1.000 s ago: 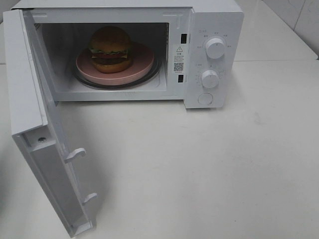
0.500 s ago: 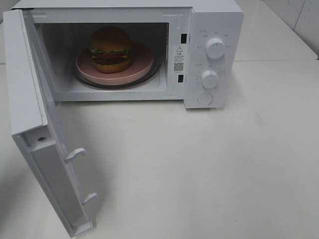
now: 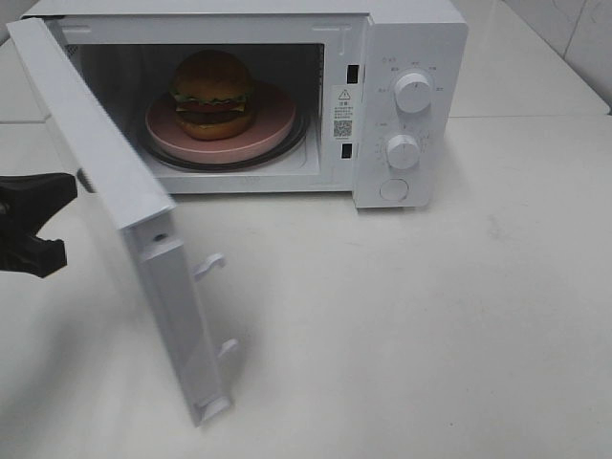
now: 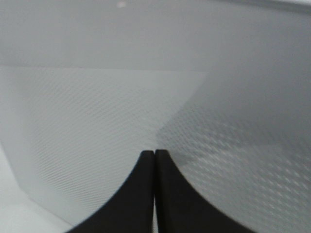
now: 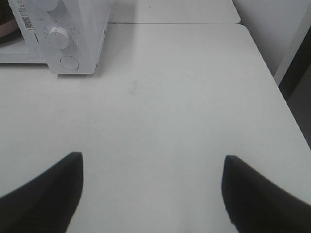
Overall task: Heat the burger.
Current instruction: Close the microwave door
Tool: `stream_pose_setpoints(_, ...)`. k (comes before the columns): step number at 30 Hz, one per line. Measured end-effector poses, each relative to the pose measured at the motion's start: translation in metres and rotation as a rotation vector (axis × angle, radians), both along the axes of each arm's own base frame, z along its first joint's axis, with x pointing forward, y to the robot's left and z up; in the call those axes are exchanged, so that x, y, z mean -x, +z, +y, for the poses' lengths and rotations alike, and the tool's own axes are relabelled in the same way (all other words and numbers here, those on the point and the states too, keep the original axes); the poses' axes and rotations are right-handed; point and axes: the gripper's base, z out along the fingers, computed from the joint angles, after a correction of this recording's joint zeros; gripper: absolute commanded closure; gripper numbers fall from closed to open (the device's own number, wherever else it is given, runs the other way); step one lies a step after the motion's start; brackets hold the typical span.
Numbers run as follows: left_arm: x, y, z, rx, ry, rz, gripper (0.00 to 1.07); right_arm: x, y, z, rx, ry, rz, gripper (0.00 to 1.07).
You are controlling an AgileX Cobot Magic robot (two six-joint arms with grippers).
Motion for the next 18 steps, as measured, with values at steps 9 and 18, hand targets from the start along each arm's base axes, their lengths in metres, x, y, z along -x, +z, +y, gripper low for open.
stream_pose_setpoints(9,-0.007,0.009,-0.027,0.040,-0.012,-0.041,1.07,0.000,0.000,0.000,0.000,0.000,0.000,0.31)
stream_pose_setpoints(18,-0.020,0.023,-0.047,0.053,-0.001,-0.042,1.07,0.000,0.000,0.000,0.000,0.000,0.000,0.31)
